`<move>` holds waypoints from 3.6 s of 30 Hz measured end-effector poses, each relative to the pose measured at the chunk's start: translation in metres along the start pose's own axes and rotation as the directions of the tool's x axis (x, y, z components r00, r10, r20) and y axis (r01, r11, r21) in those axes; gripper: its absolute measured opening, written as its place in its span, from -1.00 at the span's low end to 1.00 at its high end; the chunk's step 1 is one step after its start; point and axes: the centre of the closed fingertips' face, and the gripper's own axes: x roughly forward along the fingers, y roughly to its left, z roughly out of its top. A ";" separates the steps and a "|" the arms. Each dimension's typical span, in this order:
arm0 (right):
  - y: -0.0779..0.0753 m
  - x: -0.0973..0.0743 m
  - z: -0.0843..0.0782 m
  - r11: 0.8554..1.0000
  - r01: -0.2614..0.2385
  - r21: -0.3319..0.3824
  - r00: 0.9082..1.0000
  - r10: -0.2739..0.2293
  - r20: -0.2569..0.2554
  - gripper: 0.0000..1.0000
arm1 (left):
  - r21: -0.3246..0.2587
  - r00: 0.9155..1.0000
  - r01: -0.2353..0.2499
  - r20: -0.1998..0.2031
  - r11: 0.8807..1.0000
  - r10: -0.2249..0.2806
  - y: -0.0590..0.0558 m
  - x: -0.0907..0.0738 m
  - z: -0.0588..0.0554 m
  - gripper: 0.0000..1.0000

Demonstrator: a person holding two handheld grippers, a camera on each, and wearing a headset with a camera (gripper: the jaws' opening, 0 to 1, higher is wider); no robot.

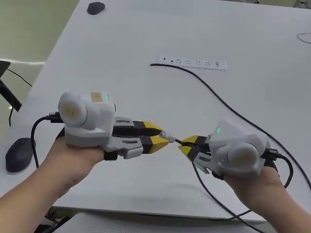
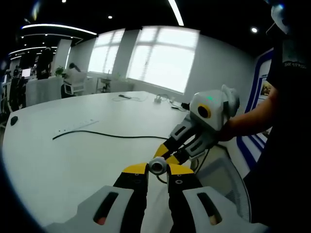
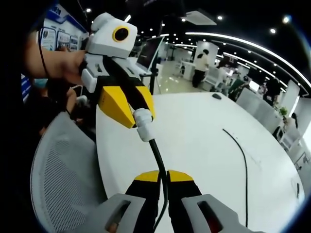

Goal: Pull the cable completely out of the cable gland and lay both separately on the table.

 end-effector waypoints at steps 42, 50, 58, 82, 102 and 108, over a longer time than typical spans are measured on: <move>-0.032 0.009 0.014 0.997 0.048 0.067 0.998 -0.046 -0.032 -1.00 | -0.027 1.000 0.001 0.001 1.000 -0.001 0.018 -0.006 -0.042 -0.70; -0.035 0.021 0.030 0.997 0.052 0.059 0.998 -0.049 -0.038 -1.00 | -0.053 1.000 0.007 0.004 0.999 -0.006 0.023 -0.013 -0.062 -0.70; -0.036 0.040 0.043 0.997 0.052 0.048 0.997 -0.050 -0.050 -1.00 | -0.076 1.000 0.023 -0.005 0.997 -0.024 0.026 -0.020 -0.078 -0.70; -0.013 0.144 0.067 0.996 -0.044 -0.074 0.990 0.033 -0.137 -1.00 | -0.124 1.000 0.020 0.002 0.992 -0.020 0.058 -0.042 -0.140 -0.70; 0.052 0.222 0.051 0.963 -0.200 -0.180 0.956 0.152 -0.252 -1.00 | -0.160 0.999 -0.035 -0.009 0.987 0.034 0.083 -0.050 -0.176 -0.70; 0.067 0.239 0.043 0.947 -0.241 -0.212 0.945 0.179 -0.273 -1.00 | -0.172 0.998 -0.052 -0.026 0.984 0.049 0.088 -0.052 -0.192 -0.70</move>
